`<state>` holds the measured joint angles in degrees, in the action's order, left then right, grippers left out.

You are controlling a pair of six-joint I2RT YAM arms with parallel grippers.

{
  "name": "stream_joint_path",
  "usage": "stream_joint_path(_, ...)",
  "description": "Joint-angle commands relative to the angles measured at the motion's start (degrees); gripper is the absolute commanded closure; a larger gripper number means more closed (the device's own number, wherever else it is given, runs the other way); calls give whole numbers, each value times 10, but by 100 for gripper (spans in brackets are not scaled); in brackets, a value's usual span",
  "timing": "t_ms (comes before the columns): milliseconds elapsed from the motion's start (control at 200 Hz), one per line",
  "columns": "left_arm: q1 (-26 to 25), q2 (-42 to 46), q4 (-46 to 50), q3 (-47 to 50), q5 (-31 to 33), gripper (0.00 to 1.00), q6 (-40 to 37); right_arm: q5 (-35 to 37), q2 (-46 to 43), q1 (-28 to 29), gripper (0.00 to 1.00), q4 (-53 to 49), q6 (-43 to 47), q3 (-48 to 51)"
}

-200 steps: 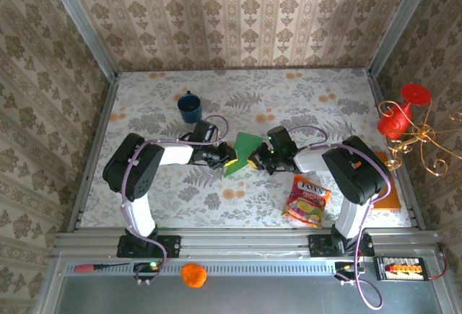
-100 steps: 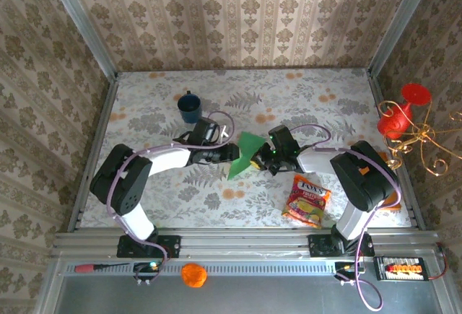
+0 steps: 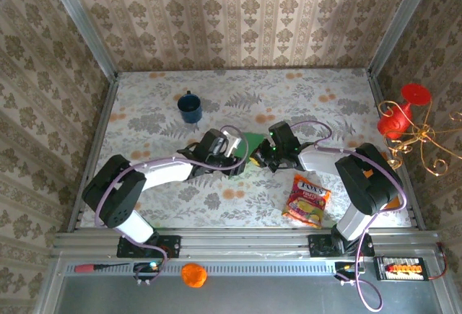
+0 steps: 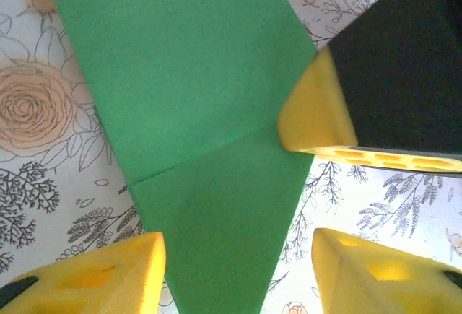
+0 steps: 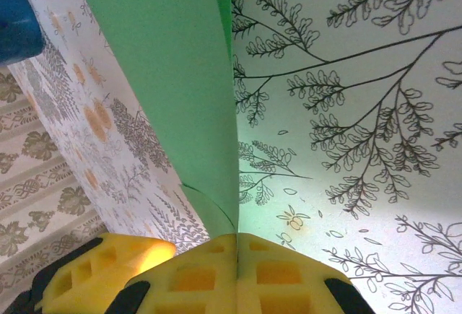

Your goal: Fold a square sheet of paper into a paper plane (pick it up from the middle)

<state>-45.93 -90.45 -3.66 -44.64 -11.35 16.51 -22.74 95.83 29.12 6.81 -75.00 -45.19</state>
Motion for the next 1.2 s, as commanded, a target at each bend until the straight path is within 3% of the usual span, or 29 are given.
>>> stream_joint_path(0,-23,7,13,-6,75,42,-72,2,-16,-1,100,-27,5,-19)
stream_joint_path(275,-61,-36,32,-34,121,43,-135,0,-16,-2,100,-26,0,-22)
stream_joint_path(565,-91,-53,-9,-23,184,46,-192,-6,-12,-4,100,-21,-6,-21)
stream_joint_path(1195,-105,-26,-96,44,175,49,-238,-12,-5,-18,99,-19,-13,-18)
